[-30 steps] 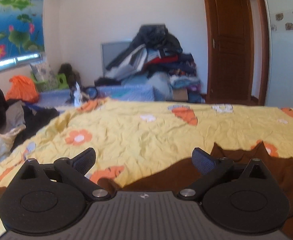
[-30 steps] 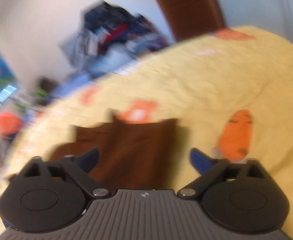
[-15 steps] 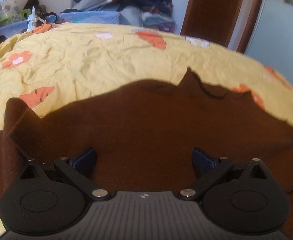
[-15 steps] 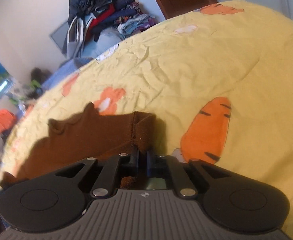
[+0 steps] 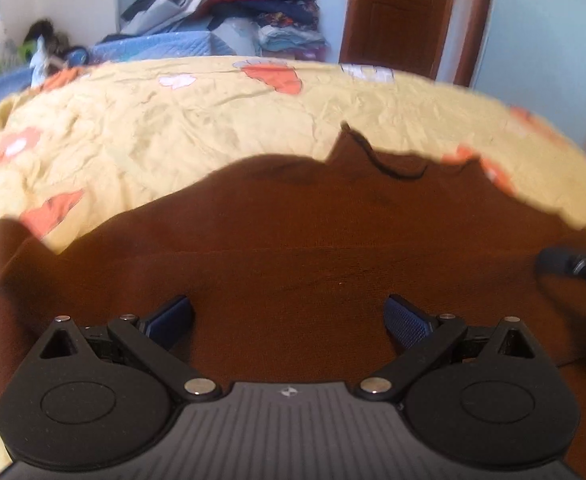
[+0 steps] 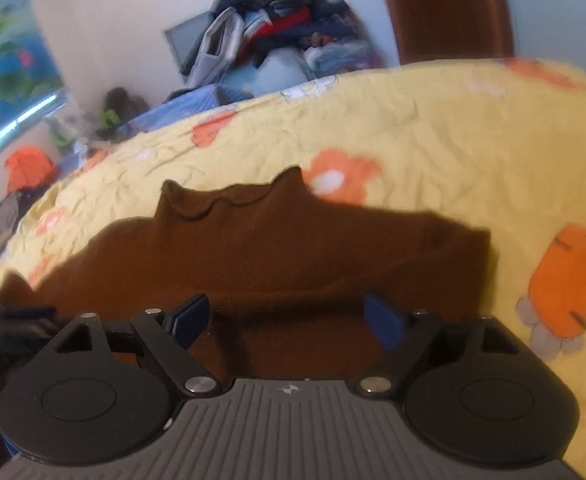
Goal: Fold small clothes
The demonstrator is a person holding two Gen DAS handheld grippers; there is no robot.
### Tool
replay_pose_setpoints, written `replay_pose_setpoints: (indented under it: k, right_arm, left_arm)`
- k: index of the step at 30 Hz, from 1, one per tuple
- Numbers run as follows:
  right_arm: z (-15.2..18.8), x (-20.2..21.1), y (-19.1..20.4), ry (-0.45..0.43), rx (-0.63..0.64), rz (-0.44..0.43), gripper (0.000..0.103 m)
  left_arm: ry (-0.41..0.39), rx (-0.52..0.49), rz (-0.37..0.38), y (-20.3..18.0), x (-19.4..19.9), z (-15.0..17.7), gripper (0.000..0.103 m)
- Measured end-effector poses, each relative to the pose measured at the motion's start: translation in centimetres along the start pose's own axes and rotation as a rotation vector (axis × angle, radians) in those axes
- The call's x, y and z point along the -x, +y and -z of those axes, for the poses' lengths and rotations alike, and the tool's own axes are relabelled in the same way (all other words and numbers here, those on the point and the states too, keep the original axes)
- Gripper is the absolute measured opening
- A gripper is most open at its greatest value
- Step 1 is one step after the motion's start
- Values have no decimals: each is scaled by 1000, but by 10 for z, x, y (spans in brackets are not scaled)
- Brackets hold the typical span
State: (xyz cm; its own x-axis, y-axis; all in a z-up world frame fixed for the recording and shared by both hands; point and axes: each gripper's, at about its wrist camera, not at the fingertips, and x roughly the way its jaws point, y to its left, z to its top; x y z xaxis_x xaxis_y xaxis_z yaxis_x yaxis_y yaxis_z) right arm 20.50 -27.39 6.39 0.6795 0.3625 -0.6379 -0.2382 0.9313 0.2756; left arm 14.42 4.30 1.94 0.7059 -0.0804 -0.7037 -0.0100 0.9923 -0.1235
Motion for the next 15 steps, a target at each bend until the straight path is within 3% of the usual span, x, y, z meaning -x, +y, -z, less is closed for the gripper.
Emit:
replay_pose_setpoints:
  k: [3,5,7,10,13,15]
  right_arm:
    - [14,-1,19,-25,159,58,90]
    - [14,-5,29,0,207,80,102]
    - [13,-10,36,19,248,107,103]
    - [16,-8,36,17,246,105,103]
    - [17,-4,34,8,229,94,103]
    - [18,-4,35,8,232,98,103]
  left_arm:
    - [-112,135,17,39,45,17,103]
    - [-179,231,-7,73,74,29,103]
    - [-250,354,-55,115,100,41,103]
    - [-325,611,-134,194,126,54,103]
    - [-381,943,-138,277,143,68,103]
    - [-368,1103,-138,320,147,77,103]
